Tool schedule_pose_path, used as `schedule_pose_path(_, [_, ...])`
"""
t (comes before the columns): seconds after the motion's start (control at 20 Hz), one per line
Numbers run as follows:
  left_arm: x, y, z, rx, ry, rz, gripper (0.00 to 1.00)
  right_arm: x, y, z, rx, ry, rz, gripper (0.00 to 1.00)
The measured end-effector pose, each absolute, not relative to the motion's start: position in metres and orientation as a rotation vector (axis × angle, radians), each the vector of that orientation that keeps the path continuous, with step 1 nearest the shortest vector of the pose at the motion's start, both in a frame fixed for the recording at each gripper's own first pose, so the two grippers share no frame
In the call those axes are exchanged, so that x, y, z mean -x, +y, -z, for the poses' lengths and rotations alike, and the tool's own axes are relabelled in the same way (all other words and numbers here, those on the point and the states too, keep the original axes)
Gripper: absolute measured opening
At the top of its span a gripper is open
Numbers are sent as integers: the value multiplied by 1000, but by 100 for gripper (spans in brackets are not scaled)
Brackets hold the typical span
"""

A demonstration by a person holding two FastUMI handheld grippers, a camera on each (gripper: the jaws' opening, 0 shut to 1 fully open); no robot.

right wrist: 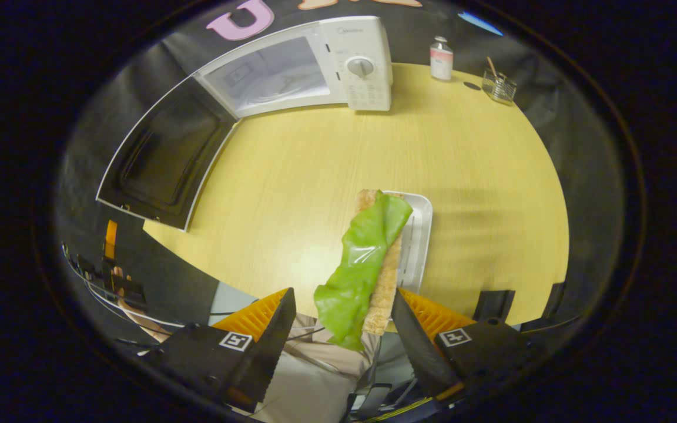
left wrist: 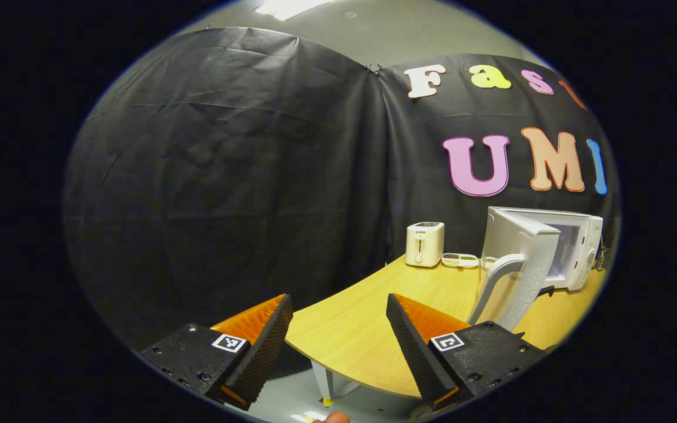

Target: Open the microwave oven with the left hand, put the food in, and close the microwave oven.

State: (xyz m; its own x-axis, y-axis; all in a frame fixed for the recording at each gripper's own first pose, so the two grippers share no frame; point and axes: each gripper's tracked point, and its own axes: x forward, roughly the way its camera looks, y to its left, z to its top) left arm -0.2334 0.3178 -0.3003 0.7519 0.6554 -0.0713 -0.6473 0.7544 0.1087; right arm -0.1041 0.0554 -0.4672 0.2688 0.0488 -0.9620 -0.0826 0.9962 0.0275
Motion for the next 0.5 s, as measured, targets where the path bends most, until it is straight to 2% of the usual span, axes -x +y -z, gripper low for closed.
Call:
schedule_pose_path(0.05, [232, 318, 302, -77, 109, -711, 98, 101, 52, 468, -1, 1294, -65, 89])
schedule_pose_path(0.2, [230, 319, 303, -76, 112, -713, 98, 93, 43, 468, -100, 1288, -14, 55])
schedule_pose_path(0.25, [231, 319, 304, -75, 111, -714, 98, 91, 43, 469, -123, 1289, -6, 58])
schedule_pose_path(0.3, [230, 319, 305, -76, 110, -713, 98, 89, 42, 472, -139, 1285, -3, 52])
schedule_pose_path(0.35, [230, 318, 305, -76, 109, -712, 98, 91, 39, 471, -142, 1281, 6, 52])
schedule_pose_path(0.4, [229, 318, 305, -75, 109, -708, 98, 89, 37, 468, -147, 1263, 8, 38])
schedule_pose_path(0.5, [224, 314, 306, -69, 104, -696, 98, 88, 35, 465, -120, 1238, 12, 37])
